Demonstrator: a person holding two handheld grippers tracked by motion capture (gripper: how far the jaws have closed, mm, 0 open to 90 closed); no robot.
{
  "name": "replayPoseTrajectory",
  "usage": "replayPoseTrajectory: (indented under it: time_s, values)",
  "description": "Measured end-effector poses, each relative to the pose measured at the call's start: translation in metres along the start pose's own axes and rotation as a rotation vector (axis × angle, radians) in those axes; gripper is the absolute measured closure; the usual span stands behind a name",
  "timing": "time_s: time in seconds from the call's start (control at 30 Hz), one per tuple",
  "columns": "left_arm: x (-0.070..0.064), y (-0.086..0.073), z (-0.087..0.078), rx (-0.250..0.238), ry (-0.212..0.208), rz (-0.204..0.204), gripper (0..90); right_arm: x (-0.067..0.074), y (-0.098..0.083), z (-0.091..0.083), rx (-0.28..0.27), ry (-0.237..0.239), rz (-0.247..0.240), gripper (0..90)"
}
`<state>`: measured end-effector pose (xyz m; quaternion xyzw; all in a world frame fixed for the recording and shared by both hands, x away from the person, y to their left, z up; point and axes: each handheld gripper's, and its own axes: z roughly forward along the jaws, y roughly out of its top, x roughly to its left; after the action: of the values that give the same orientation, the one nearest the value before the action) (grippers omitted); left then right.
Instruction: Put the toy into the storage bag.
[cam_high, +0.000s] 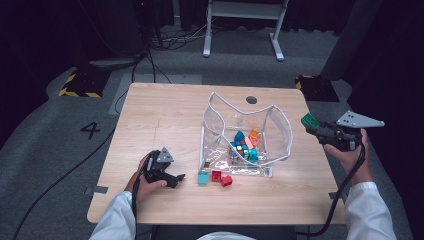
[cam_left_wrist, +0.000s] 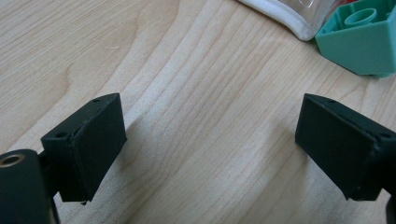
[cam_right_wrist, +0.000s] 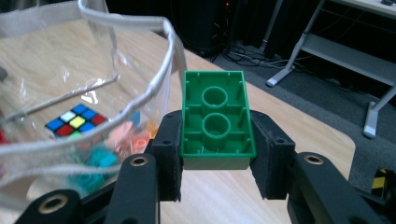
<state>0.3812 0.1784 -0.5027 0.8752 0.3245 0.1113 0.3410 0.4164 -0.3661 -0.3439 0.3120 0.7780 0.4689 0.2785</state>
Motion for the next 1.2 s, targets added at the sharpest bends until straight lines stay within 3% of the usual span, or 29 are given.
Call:
replayPoseTrajectory:
  time_s: [0.37,0.7,0.83,1.1,1.2]
  values:
    - [0.0,0.0,0.0,0.0,0.0,0.0,8.8,0.003,0.027,0.02,-0.051,0.049,-0.008,59.2]
    - [0.0,0.0,0.0,0.0,0.0,0.0,8.8,0.024,0.044,0.038,-0.053,0.131,-0.052,59.2]
    - [0.0,0.0,0.0,-0.001,0.001,0.0,8.8,0.038,0.053,0.048,-0.044,0.192,-0.106,59.2]
    - [0.0,0.0,0.0,0.0,0.0,0.0,8.8,0.069,0.063,0.076,0.055,0.326,-0.266,59.2]
    - [0.0,0.0,0.0,-0.001,0.001,0.0,8.8,0.076,0.066,0.082,0.093,0.353,-0.295,59.2]
